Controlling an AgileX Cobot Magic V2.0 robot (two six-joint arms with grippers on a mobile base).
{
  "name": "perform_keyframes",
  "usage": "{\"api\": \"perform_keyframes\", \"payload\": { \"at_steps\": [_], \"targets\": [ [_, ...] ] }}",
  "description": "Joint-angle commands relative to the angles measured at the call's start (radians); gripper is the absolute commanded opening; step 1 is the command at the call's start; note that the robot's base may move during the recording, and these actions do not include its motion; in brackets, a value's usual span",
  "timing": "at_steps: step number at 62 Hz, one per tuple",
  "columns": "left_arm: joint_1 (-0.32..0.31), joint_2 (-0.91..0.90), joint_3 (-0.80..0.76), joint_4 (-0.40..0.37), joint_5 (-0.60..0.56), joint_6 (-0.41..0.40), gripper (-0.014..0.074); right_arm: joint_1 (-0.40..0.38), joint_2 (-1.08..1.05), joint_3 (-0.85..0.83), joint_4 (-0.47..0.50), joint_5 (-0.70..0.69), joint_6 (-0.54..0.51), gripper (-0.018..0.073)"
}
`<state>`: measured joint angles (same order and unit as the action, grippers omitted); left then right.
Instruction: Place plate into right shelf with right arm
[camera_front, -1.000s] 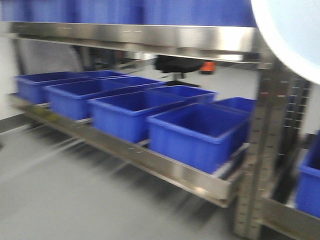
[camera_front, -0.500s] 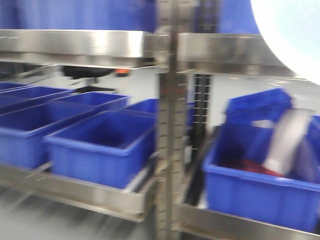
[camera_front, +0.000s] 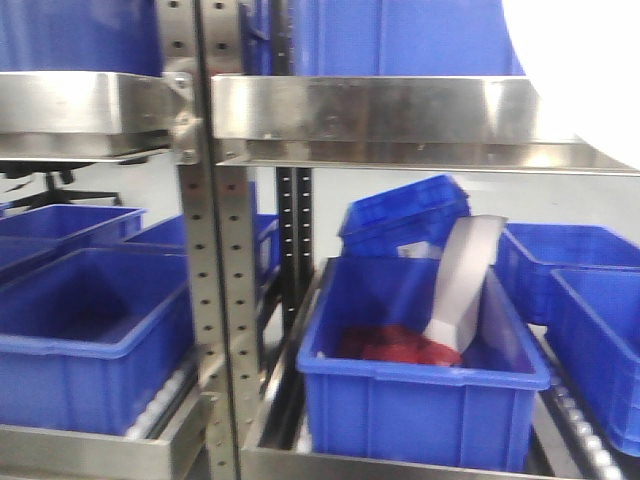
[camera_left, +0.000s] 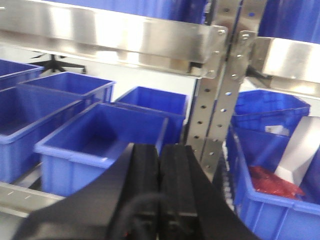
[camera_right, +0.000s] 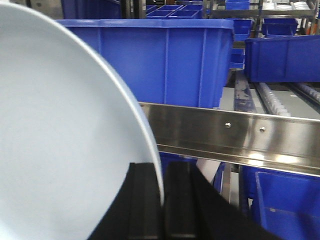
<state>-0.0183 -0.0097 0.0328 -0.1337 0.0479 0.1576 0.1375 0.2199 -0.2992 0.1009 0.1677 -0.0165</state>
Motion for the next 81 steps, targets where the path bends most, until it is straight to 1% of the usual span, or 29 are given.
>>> {"api": "perform_keyframes", "payload": {
  "at_steps": [1,69,81],
  "targets": [
    [-0.002,-0.01,0.01,-0.008,-0.09,-0.007,-0.0128,-0.004,0.008,-0.03,-0.008,-0.093,0.003,0.0055],
    [-0.002,-0.01,0.01,-0.008,-0.09,-0.007,-0.0128,-0.004,0.008,-0.03,-0.008,-0.093,0.003,0.0055],
    [-0.002,-0.01,0.01,-0.008,-0.09,-0.007,-0.0128,-0.004,0.008,-0.03,-0.017,-0.093,-0.023,0.0055]
  ]
}}
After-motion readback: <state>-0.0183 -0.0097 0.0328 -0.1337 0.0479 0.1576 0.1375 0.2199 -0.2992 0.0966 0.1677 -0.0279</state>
